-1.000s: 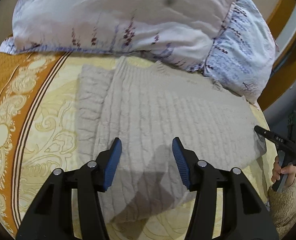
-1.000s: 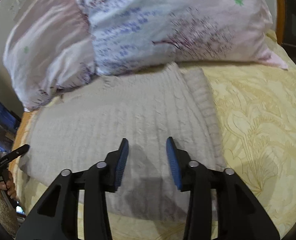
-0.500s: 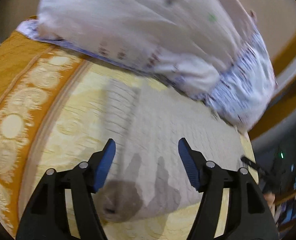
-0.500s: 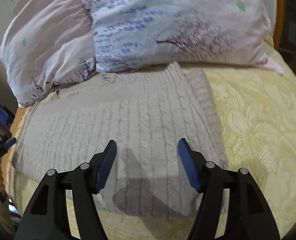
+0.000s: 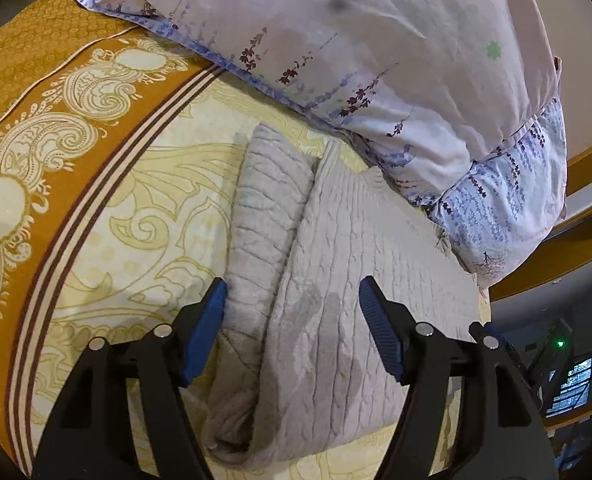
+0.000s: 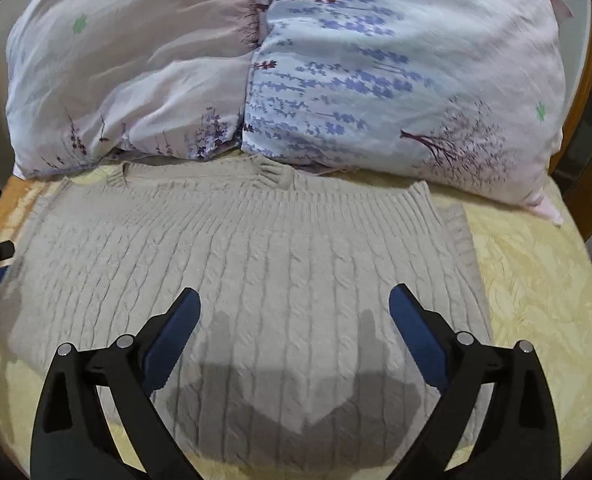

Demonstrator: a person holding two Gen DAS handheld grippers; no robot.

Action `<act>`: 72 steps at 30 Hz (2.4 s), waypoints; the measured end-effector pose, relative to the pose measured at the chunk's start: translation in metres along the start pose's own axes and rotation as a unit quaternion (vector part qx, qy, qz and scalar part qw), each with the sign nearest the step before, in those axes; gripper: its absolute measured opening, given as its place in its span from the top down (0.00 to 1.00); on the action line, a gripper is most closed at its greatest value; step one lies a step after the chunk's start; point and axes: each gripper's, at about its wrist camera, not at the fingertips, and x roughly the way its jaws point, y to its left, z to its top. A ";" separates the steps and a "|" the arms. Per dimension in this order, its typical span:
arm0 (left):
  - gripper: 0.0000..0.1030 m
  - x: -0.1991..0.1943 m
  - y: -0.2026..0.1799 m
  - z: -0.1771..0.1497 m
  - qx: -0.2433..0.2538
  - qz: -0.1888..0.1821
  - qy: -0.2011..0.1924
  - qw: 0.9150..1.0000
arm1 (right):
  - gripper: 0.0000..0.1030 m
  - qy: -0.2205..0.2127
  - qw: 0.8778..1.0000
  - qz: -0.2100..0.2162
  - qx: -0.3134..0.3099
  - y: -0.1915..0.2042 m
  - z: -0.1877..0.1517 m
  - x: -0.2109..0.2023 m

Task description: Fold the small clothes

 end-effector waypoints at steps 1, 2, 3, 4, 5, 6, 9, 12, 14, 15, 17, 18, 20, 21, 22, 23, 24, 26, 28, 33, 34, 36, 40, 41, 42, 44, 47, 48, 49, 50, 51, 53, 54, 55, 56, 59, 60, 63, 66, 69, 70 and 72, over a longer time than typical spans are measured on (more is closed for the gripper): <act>0.33 0.000 0.000 0.000 0.001 0.000 -0.001 1.000 | 0.05 0.003 1.000 0.002 -0.001 0.003 0.000 0.003; 0.32 0.000 0.000 0.001 0.001 0.001 -0.002 1.000 | 0.05 0.007 1.000 0.003 0.000 0.003 -0.001 0.005; 0.32 0.000 0.000 0.001 0.001 0.001 -0.003 1.000 | 0.05 0.011 1.000 0.003 0.002 0.004 -0.002 0.007; 0.32 0.000 0.000 0.001 0.000 0.000 -0.004 1.000 | 0.05 0.015 1.000 0.005 0.002 0.006 -0.002 0.011; 0.32 0.001 -0.001 0.001 0.000 0.000 -0.005 1.000 | 0.05 0.018 1.000 0.002 0.000 0.009 -0.003 0.014; 0.32 0.001 -0.001 0.001 0.000 0.000 -0.007 1.000 | 0.04 0.021 1.000 -0.004 -0.001 0.010 -0.005 0.017; 0.32 0.002 -0.002 0.001 0.000 0.002 -0.013 1.000 | 0.02 0.030 0.999 -0.011 0.001 0.012 -0.010 0.024; 0.32 0.002 -0.002 0.000 -0.003 0.002 -0.018 1.000 | 0.01 0.032 0.999 -0.008 0.009 0.010 -0.008 0.025; 0.32 0.002 -0.002 0.001 -0.007 0.003 -0.023 1.000 | 0.01 0.034 0.999 -0.006 0.011 0.009 -0.008 0.025; 0.32 0.003 -0.002 0.001 -0.009 0.003 -0.024 1.000 | 0.01 0.034 0.999 -0.005 0.013 0.008 -0.008 0.025; 0.32 0.004 -0.002 0.003 -0.014 0.000 -0.027 1.000 | 0.01 0.035 0.999 -0.004 0.014 0.007 -0.007 0.025; 0.32 0.005 -0.002 0.004 -0.016 -0.001 -0.028 0.999 | 0.01 0.034 0.999 -0.004 0.015 0.007 -0.006 0.025; 0.33 0.006 -0.002 0.005 -0.020 -0.001 -0.029 0.999 | 0.01 0.035 0.999 -0.004 0.014 0.007 -0.007 0.025; 0.34 0.007 -0.001 0.006 -0.024 -0.002 -0.030 0.999 | 0.01 0.035 0.999 -0.003 0.014 0.007 -0.007 0.025; 0.35 0.008 -0.001 0.008 -0.027 -0.006 -0.029 0.999 | 0.01 0.035 0.999 -0.003 0.014 0.007 -0.007 0.025; 0.38 0.008 0.000 0.008 -0.030 -0.007 -0.029 0.999 | 0.01 0.035 0.999 -0.002 0.015 0.007 -0.007 0.025; 0.39 0.008 0.002 0.009 -0.037 -0.011 -0.028 0.999 | 0.01 0.036 0.999 -0.002 0.015 0.007 -0.007 0.025; 0.47 0.007 0.005 0.010 -0.046 -0.019 -0.028 0.998 | 0.01 0.036 0.999 -0.001 0.015 0.008 -0.007 0.026; 0.60 0.009 0.007 0.009 -0.062 -0.049 -0.015 0.997 | 0.01 0.036 0.999 0.000 0.014 0.008 -0.007 0.026; 0.63 0.013 0.002 0.007 -0.068 -0.040 -0.012 0.997 | 0.01 0.036 0.999 -0.001 0.017 0.008 -0.008 0.027; 0.67 0.014 0.001 0.007 -0.072 -0.040 -0.012 0.997 | 0.01 0.037 0.999 0.000 0.017 0.008 -0.008 0.027; 0.80 0.013 0.001 0.007 -0.078 -0.034 -0.013 0.996 | 0.01 0.039 0.999 0.002 0.017 0.008 -0.007 0.027; 0.83 0.008 -0.006 0.010 -0.087 -0.041 -0.020 0.995 | 0.01 0.043 0.999 0.009 0.016 0.006 -0.007 0.027; 0.84 0.007 -0.009 0.011 -0.085 -0.042 -0.022 0.995 | 0.01 0.044 0.999 0.011 0.016 0.006 -0.007 0.027; 0.84 0.005 -0.012 0.011 -0.083 -0.044 -0.025 0.995 | 0.01 0.045 0.999 0.013 0.017 0.005 -0.007 0.026; 0.85 0.002 -0.022 0.012 -0.074 -0.052 -0.029 0.995 | 0.01 0.047 0.999 0.017 0.018 0.004 -0.008 0.026; 0.85 -0.002 -0.039 0.014 -0.061 -0.065 -0.035 0.995 | 0.01 0.047 0.999 0.021 0.017 0.003 -0.009 0.024; 0.86 -0.002 -0.042 0.014 -0.058 -0.068 -0.036 0.995 | 0.01 0.047 0.998 0.024 0.017 0.002 -0.009 0.024; 0.86 -0.003 -0.048 0.015 -0.053 -0.074 -0.038 0.995 | 0.01 0.047 0.998 0.026 0.017 0.001 -0.009 0.023; 0.86 -0.004 -0.053 0.015 -0.051 -0.078 -0.038 0.995 | 0.01 0.048 0.998 0.028 0.018 0.001 -0.010 0.022; 0.86 -0.004 -0.057 0.015 -0.048 -0.081 -0.039 0.995 | 0.01 0.047 0.998 0.029 0.019 0.000 -0.010 0.021; 0.86 -0.005 -0.070 0.015 -0.040 -0.089 -0.041 0.994 | 0.01 0.046 0.998 0.033 0.020 -0.003 -0.012 0.018; 0.86 -0.005 -0.074 0.015 -0.039 -0.091 -0.042 0.994 | 0.01 0.046 0.998 0.036 0.020 -0.005 -0.012 0.017; 0.86 -0.005 -0.080 0.015 -0.037 -0.096 -0.043 0.994 | 0.01 0.045 0.998 0.041 0.022 -0.007 -0.013 0.014; 0.86 -0.005 -0.085 0.016 -0.037 -0.102 -0.043 0.993 | 0.01 0.044 0.998 0.043 0.024 -0.009 -0.014 0.013; 0.87 -0.002 -0.103 0.016 -0.034 -0.127 -0.043 0.990 | 0.01 0.036 0.998 0.049 0.033 -0.019 -0.017 0.004; 0.87 0.001 -0.111 0.014 -0.031 -0.136 -0.042 0.989 | 0.01 0.034 0.997 0.052 0.040 -0.025 -0.019 -0.001; 0.87 0.013 -0.135 0.010 -0.025 -0.161 -0.035 0.986 | 0.01 0.028 0.996 0.063 0.061 -0.043 -0.023 -0.009; 0.87 0.035 -0.162 -0.003 -0.022 -0.197 -0.018 0.980 | 0.01 0.020 0.994 0.068 0.082 -0.060 -0.029 -0.018; 0.87 0.073 -0.191 -0.022 -0.014 -0.219 0.020 0.976 | 0.01 0.012 0.991 0.074 0.111 -0.087 -0.036 -0.026; 0.87 0.084 -0.197 -0.026 -0.012 -0.218 0.033 0.975 | 0.01 0.010 0.990 0.076 0.120 -0.095 -0.038 -0.027; 0.86 0.109 -0.207 -0.035 -0.011 -0.213 0.058 0.975 | 0.01 0.008 0.986 0.088 0.140 -0.111 -0.040 -0.029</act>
